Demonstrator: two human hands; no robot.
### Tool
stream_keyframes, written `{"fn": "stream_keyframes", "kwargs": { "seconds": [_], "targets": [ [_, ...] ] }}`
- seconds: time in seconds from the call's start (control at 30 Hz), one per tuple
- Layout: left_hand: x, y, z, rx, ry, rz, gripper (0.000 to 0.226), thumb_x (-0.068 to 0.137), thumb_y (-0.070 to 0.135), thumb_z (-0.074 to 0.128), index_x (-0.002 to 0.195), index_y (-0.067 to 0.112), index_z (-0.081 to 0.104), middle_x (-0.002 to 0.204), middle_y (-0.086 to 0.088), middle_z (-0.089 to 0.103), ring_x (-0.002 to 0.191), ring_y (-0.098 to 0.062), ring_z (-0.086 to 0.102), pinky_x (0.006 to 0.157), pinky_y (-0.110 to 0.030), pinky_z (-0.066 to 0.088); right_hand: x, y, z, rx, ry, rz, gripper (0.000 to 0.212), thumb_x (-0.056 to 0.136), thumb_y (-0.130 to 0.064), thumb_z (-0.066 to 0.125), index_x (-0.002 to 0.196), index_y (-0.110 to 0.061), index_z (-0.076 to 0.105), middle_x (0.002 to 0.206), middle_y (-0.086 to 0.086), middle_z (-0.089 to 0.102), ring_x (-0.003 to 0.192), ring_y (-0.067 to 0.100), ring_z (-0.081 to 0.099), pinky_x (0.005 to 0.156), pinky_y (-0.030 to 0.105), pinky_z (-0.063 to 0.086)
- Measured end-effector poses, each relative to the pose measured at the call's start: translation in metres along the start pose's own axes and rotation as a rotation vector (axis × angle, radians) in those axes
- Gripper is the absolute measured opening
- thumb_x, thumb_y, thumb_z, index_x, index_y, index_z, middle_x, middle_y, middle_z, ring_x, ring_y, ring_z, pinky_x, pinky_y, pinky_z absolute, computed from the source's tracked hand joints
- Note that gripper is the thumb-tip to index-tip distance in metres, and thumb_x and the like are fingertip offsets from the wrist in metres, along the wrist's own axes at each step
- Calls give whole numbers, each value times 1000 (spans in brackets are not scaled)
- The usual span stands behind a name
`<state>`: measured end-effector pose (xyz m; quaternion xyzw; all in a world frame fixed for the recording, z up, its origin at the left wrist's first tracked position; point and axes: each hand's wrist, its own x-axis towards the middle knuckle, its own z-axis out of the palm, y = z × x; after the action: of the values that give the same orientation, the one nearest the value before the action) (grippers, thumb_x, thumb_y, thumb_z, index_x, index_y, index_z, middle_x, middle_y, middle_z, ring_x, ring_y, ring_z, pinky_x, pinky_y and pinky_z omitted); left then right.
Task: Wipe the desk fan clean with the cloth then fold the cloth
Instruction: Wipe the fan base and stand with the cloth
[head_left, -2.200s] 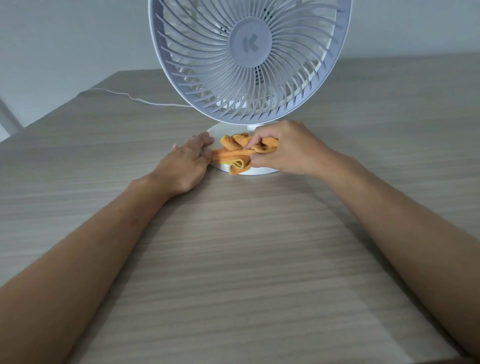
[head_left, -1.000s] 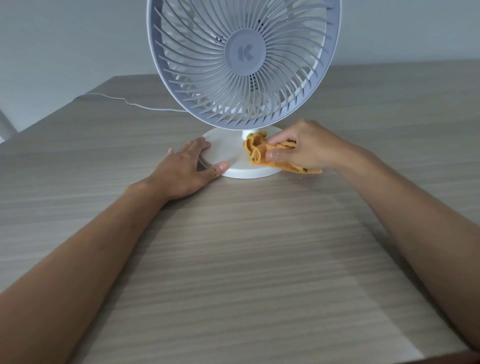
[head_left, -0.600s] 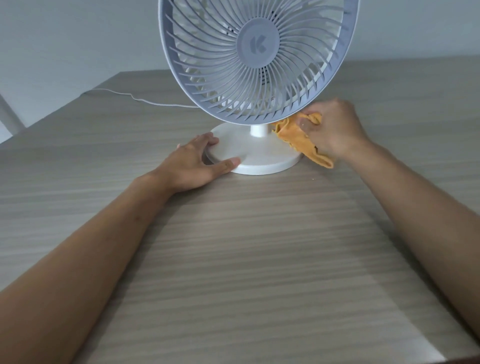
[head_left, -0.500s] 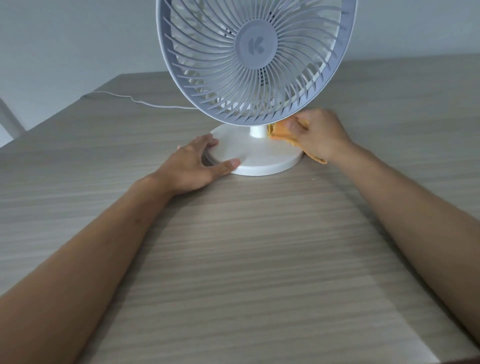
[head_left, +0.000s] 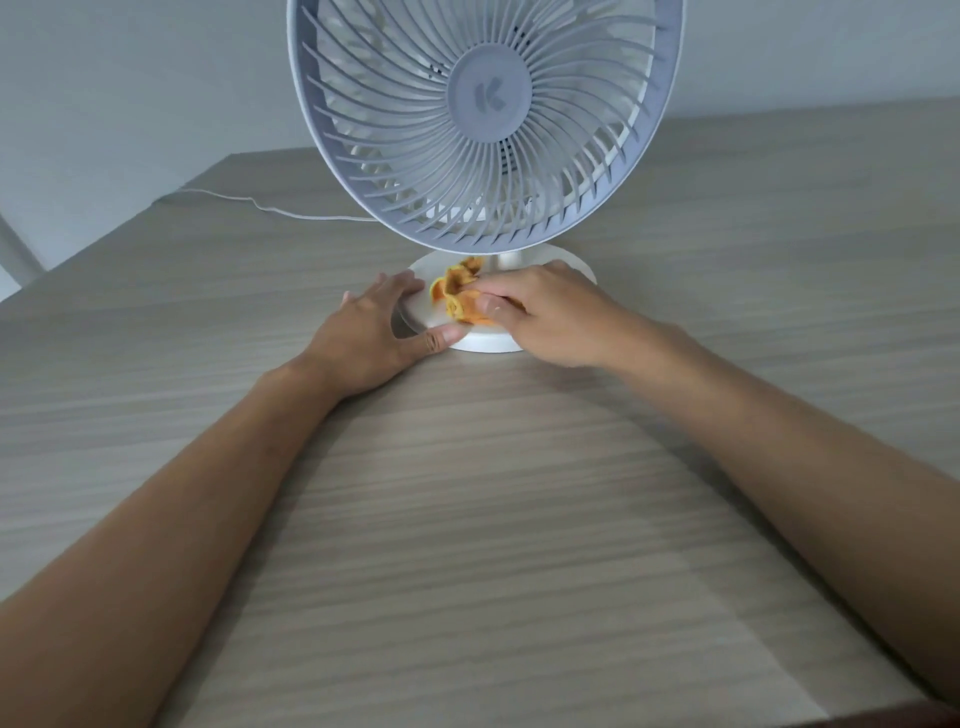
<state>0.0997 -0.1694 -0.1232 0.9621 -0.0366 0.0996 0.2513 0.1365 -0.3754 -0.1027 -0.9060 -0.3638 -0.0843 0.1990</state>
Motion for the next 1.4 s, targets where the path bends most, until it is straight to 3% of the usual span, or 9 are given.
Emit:
{"fn": "stream_keyframes", "kwargs": {
  "seconds": [0.13, 0.27, 0.37, 0.6, 0.83, 0.97, 1.07, 1.27, 1.4],
  "targets": [
    [-5, 5, -1, -17, 56, 16, 92, 70, 74, 53, 144, 22, 38, 149, 3, 44, 142, -19, 34, 117, -42, 25, -4, 1, -12, 193, -49, 71, 40, 100, -39, 43, 139, -46, 46, 137, -13, 57, 113, 14, 60, 98, 31, 47],
    [-10, 14, 2, -25, 148, 70, 67, 83, 64, 56, 136, 24, 47, 140, 4, 53, 129, -18, 48, 102, -33, 37, -13, 19, -26, 334, 3, 128, 31, 97, -37, 48, 123, -47, 62, 130, -17, 63, 116, 2, 58, 95, 13, 42],
    [-11, 22, 8, 42, 180, 141, 63, 88, 59, 54, 139, 24, 45, 140, 2, 51, 130, -22, 47, 106, -38, 38, -14, 41, -30, 388, 108, 244, 42, 84, -54, 39, 114, -47, 67, 121, -6, 71, 119, 19, 62, 107, 36, 44],
    [-20, 48, 22, 308, 11, 497, 61, 90, 68, 31, 148, 47, 27, 160, -4, 25, 150, -23, 16, 122, -42, 16, -11, 58, -32, 367, 34, 429, 58, 80, -70, 24, 73, -37, 70, 118, -7, 71, 114, 13, 63, 112, 36, 37],
    [-8, 40, 20, 343, -69, 293, 62, 85, 77, 12, 144, 58, 18, 160, 2, 22, 149, -21, 16, 121, -43, 18, -6, 62, -34, 311, -1, 448, 67, 80, -76, 20, 77, -36, 74, 122, -11, 70, 119, 13, 60, 114, 37, 34],
    [1, 29, 12, 288, -74, 142, 54, 92, 69, 19, 145, 56, 24, 162, 2, 17, 150, -19, 11, 122, -37, 11, -3, 66, -38, 309, -45, 436, 47, 90, -56, 36, 79, -35, 77, 117, -15, 70, 116, 11, 59, 103, 29, 41],
    [14, 19, 6, 230, -85, 69, 52, 95, 66, 15, 144, 55, 26, 162, 3, 17, 151, -18, 8, 121, -39, 10, -4, 64, -41, 260, -82, 429, 38, 79, -62, 52, 95, -38, 77, 119, -11, 69, 113, 13, 58, 101, 30, 44],
    [35, 33, 1, 186, -103, 32, 48, 106, 34, 15, 153, 31, 19, 160, -10, 22, 147, -25, 16, 115, -35, 14, -16, 62, -44, 245, -138, 318, 57, 58, -66, 80, 107, -36, 75, 116, -30, 67, 107, -16, 58, 103, 13, 37],
    [46, 34, 4, 181, -71, -47, 50, 105, 35, 14, 154, 26, 12, 161, -11, 21, 146, -28, 17, 114, -41, 18, -14, 67, -43, 237, -130, 288, 63, 55, -55, 88, 111, -33, 73, 120, -30, 65, 107, -17, 57, 91, 7, 34]
  ]
}}
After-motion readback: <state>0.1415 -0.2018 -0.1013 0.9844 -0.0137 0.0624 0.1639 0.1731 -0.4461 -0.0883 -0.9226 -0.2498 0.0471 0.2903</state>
